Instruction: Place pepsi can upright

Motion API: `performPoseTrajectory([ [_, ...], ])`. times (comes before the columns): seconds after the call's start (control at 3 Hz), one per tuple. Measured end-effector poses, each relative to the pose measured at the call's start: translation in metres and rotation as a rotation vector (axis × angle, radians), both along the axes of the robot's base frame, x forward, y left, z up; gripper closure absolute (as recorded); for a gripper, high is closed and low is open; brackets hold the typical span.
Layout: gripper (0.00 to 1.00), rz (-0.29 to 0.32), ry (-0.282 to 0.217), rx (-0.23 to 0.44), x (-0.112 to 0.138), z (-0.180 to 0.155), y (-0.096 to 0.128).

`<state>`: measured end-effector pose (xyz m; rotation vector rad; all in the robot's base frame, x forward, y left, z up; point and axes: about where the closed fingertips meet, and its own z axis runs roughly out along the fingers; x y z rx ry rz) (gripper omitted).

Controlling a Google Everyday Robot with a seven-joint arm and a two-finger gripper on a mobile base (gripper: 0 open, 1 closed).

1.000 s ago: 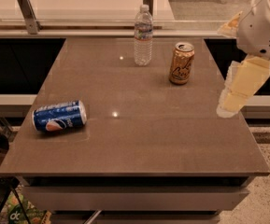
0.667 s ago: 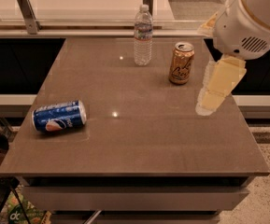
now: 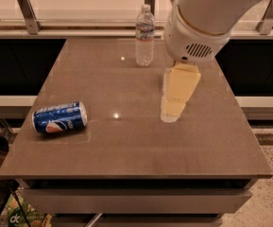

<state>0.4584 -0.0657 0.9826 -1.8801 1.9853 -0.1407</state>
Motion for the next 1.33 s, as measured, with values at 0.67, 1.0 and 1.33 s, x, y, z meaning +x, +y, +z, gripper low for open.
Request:
performPoseTrajectory([
  [0.67,0.0,0.049,0.005,-0.116,0.002,-0.007,0.058],
  [1.0,0.0,0.08,0.025,-0.158,0.012,-0.019,0.09],
  [1.33,0.0,0.109,0.055,-0.184,0.021,-0.033,0.116],
])
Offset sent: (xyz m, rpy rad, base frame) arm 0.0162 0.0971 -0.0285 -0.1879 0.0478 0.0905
